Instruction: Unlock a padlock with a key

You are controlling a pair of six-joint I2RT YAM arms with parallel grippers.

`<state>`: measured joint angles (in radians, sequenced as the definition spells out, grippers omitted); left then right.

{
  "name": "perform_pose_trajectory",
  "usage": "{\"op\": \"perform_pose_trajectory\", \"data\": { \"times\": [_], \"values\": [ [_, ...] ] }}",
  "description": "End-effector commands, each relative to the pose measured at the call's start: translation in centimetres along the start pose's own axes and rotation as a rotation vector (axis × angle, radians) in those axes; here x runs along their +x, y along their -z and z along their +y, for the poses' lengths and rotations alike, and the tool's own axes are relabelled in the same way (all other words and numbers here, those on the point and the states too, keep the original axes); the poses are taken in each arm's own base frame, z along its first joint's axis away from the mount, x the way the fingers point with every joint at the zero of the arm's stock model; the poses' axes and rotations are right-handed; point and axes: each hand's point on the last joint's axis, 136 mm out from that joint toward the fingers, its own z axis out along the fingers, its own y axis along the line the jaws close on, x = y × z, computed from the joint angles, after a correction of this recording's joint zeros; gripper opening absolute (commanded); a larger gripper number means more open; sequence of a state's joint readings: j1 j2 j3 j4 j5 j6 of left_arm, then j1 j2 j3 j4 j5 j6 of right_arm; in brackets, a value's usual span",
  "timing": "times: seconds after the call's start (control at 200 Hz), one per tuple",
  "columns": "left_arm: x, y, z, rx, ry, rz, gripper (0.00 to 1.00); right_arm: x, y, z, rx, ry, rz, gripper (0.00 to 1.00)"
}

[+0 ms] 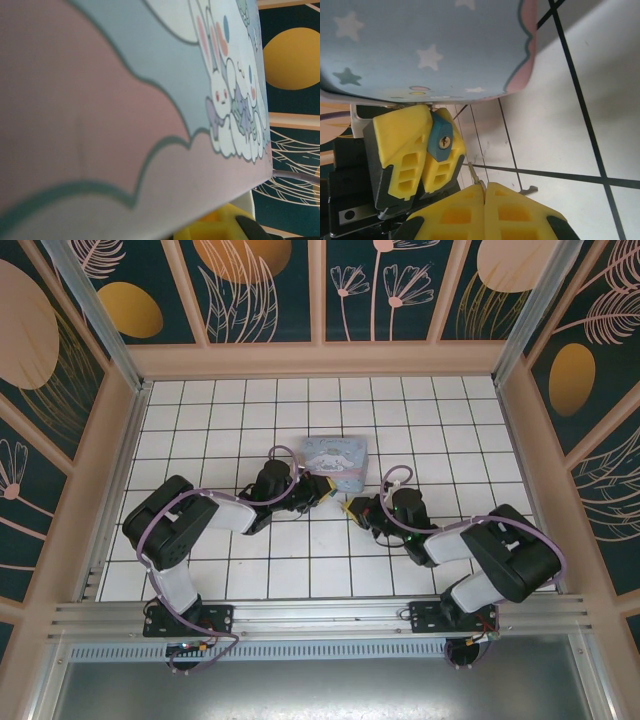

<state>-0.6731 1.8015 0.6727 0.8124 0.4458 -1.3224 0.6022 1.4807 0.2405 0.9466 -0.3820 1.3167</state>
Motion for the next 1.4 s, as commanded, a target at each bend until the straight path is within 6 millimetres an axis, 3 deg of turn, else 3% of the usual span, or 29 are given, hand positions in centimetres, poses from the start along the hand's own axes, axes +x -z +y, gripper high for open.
{"op": "perform_pose_trajectory", "data": {
  "times": [0.0, 0.49, 1.396],
  "values": [
    [-0.3, 0.2, -2.4, 0.084, -0.026, -0.001, 0.00, -0.6, -0.5, 1.5, -0.043, 0.011, -0.023, 0.00],
    [-0.1, 0.2, -2.1, 0.087, -0.026, 0.004, 0.00, -1.2, -1.3, 2.0, -0.044, 0.012, -0.024, 0.00],
    [-0.1, -0.1, -1.3, 0.077, -0.020, 0.010, 0.00, -1.9, -1.0, 2.7, -0.050, 0.020, -0.038, 0.00]
  ]
}}
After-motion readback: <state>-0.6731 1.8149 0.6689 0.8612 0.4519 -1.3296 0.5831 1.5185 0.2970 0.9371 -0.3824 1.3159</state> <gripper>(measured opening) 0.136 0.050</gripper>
